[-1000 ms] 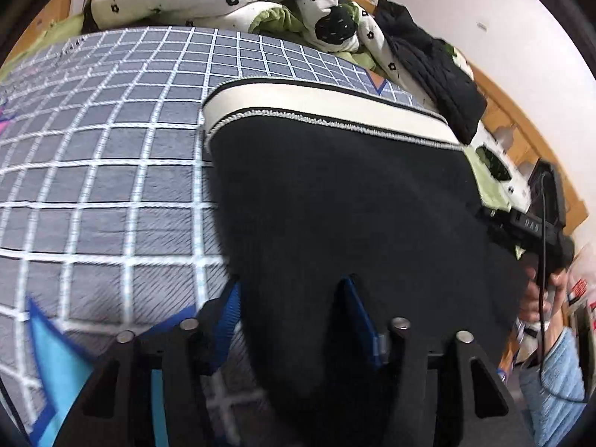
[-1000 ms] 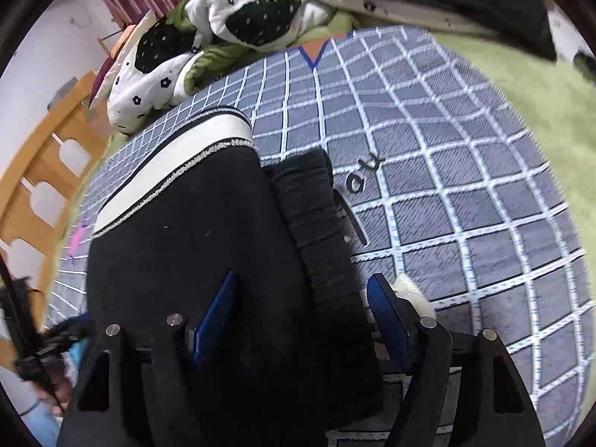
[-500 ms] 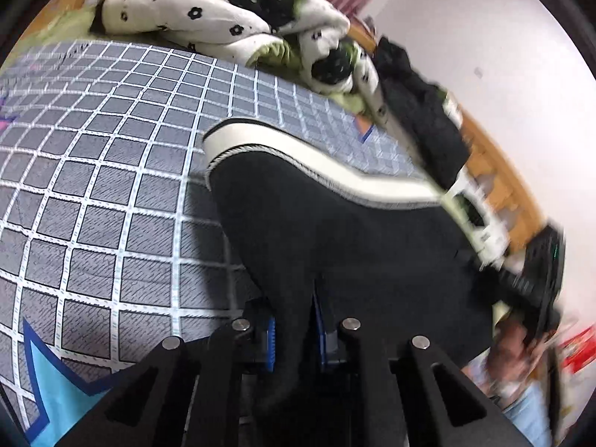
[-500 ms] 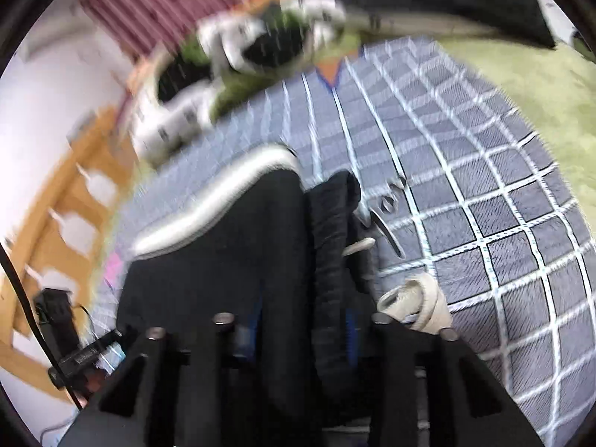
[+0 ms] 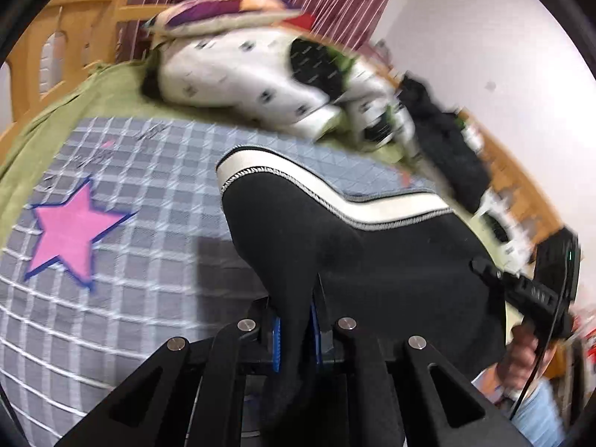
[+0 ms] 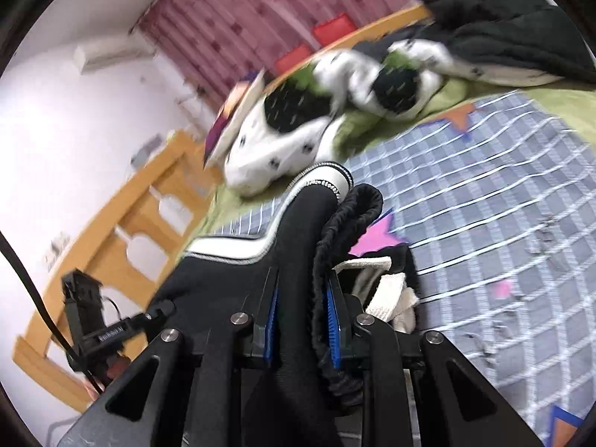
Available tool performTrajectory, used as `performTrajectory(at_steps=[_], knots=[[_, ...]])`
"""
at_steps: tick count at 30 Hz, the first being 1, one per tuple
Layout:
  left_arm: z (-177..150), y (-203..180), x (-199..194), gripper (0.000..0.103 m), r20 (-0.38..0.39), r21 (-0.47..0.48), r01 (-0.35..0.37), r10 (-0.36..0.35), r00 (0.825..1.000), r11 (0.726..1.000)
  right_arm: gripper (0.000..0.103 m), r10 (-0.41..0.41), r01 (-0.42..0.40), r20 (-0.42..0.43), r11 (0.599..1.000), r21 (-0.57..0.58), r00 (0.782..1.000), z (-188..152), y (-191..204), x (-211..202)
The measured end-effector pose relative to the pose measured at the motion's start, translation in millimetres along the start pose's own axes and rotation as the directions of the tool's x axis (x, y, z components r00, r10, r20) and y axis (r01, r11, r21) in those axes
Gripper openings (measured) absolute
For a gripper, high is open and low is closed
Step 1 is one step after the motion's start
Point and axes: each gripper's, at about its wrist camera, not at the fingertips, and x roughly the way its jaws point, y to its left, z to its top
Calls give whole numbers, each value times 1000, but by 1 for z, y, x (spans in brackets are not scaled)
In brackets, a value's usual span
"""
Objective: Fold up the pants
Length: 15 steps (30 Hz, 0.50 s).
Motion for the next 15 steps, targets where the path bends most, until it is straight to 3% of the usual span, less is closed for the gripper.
performTrajectory(at_steps=[3, 4, 5, 6, 7, 9, 12, 15], knots=[[-24, 34, 37, 20, -115, -13, -51, 49, 992, 999, 23, -99, 96, -166, 995, -27, 981, -25, -14, 63], [-33, 42, 51, 22, -142, -13, -89, 87, 986, 996, 39, -180, 172, -200, 984, -53, 963, -34, -20, 80], [-37, 43, 56, 32, -145, 18, -116, 117, 982, 993, 48, -297, 279, -188, 953, -119, 936, -44, -22, 94], [-40, 40, 57, 40, -120, 68, -140, 147, 982, 988, 49, -324, 293, -168, 938, -185, 931, -53, -21, 100], [-40, 36, 53, 47, -92, 106, -169, 179, 980, 980, 49, -322, 287, -151, 933, -215, 934, -54, -19, 100], [-39, 29, 46, 47, -75, 148, -189, 202, 977, 971, 50, -348, 304, -173, 923, -236, 921, -50, -12, 96], [-39, 26, 32, 48, -61, 135, -178, 187, 980, 975, 50, -374, 325, -177, 911, -253, 910, -46, 0, 78], [-42, 30, 22, 51, -50, 107, -175, 181, 982, 979, 50, -359, 324, -94, 908, -266, 929, -47, 9, 49]])
